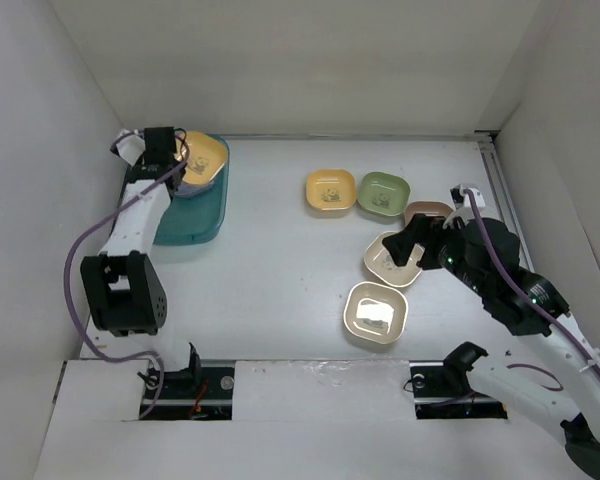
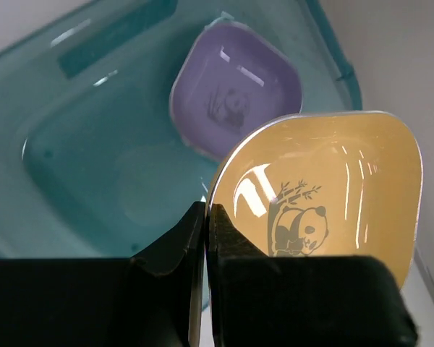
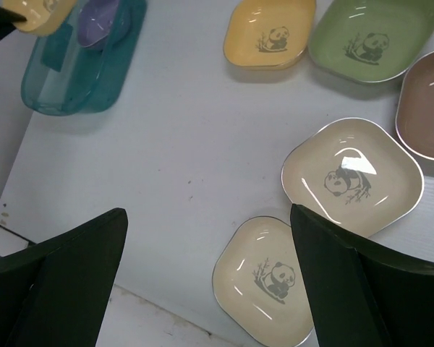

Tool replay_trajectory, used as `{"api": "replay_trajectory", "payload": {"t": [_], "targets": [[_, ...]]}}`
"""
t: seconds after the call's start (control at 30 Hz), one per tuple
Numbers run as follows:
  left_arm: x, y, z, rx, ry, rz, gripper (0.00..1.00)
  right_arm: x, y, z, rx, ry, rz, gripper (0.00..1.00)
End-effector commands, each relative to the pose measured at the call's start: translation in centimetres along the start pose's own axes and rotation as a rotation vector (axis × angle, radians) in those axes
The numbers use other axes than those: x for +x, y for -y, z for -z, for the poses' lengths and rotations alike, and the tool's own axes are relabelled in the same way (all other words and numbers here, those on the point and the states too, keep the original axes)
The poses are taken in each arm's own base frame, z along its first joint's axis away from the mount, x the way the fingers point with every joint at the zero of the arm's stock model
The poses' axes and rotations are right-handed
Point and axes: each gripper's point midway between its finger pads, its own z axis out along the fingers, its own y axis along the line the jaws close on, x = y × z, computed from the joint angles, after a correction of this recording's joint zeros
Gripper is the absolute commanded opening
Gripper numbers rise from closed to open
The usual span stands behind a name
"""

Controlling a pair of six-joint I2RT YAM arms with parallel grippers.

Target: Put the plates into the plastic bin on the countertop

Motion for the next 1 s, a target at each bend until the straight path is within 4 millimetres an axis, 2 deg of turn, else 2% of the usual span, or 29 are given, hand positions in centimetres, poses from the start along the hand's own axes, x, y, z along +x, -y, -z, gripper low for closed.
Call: {"api": "replay_trajectory", "payload": {"t": [0.0, 0.03, 0.1, 0.13, 0.2, 0.23, 0.27, 0.33, 0.43, 0.57, 0.6, 0.67, 0.7, 0.77, 0.8, 0.83, 0.87, 0.9, 0.93, 0.97], "targets": [[-4.5, 4.7, -2.4, 0.134, 0.016, 0.016, 0.00, -1.2, -1.9, -0.2, -0.095, 0.054, 0.012, 1.00], [-4.4, 3.9, -5.3, 0.095, 0.000, 0.000, 0.00, -0.8, -1.8, -0.4, -0.091, 0.045, 0.013, 1.00], [-5.3, 4.5, -7.4, 0.111, -0.016, -0.004, 0.00, -0.8, -2.1, -0.4, -0.112, 0.044, 0.022, 1.00], [-6.4, 4.7, -9.4, 0.109, -0.010, -0.003, 0.00, -0.8, -2.1, -0.3, -0.112, 0.044, 0.022, 1.00], [-6.6, 5.5, -10.9, 0.167, -0.055, -0.061, 0.00, -0.3, -2.0, -0.7, -0.112, 0.024, 0.034, 1.00], [-8.0, 6.7, -11.1, 0.211, -0.044, -0.070, 0.00, -0.3, -2.0, -0.7, -0.112, 0.024, 0.034, 1.00], [-7.6, 5.3, -13.3, 0.198, -0.085, -0.082, 0.00, 0.1, -1.8, -0.9, -0.107, 0.015, 0.035, 1.00], [-7.0, 5.4, -14.0, 0.251, -0.144, -0.133, 0.00, -0.1, -1.9, -0.9, -0.111, 0.023, 0.043, 1.00], [-6.9, 4.8, -14.3, 0.229, -0.145, -0.164, 0.00, 0.3, -2.0, -1.1, -0.120, 0.015, 0.044, 1.00], [-5.3, 3.0, -15.2, 0.173, -0.174, -0.159, 0.00, 0.6, -2.1, -1.8, -0.125, 0.004, 0.045, 1.00], [-4.8, 2.7, -15.3, 0.164, -0.184, -0.150, 0.04, 0.3, -2.3, -1.6, -0.129, 0.012, 0.044, 1.00], [-4.8, 2.7, -15.3, 0.163, -0.184, -0.150, 0.22, 0.5, -2.4, -1.8, -0.137, -0.002, 0.054, 1.00], [-5.0, 2.8, -15.3, 0.162, -0.186, -0.150, 0.47, 0.5, -2.4, -1.8, -0.137, -0.002, 0.055, 1.00], [-4.7, 4.1, -14.4, 0.184, -0.185, -0.151, 0.73, 0.6, -2.3, -1.6, -0.137, -0.002, 0.055, 1.00], [-5.2, 4.4, -13.8, 0.179, -0.160, -0.155, 0.80, 0.6, -2.3, -1.6, -0.137, -0.002, 0.055, 1.00], [-6.2, 5.7, -12.1, 0.197, -0.120, -0.161, 0.85, 0.6, -2.3, -1.6, -0.137, -0.001, 0.064, 1.00], [-6.5, 6.2, -11.2, 0.198, -0.104, -0.165, 0.92, 0.6, -2.1, -1.4, -0.128, 0.002, 0.064, 1.00], [-7.6, 6.4, -10.4, 0.197, -0.075, -0.152, 0.92, 0.6, -2.1, -1.4, -0.128, 0.002, 0.064, 1.00], [-7.7, 7.5, -9.1, 0.224, -0.065, -0.148, 0.96, 0.3, -2.0, -1.1, -0.125, 0.015, 0.062, 1.00], [-8.4, 9.3, -6.5, 0.271, -0.035, -0.153, 0.98, 0.5, -1.9, -1.1, -0.121, 0.007, 0.063, 1.00]]}}
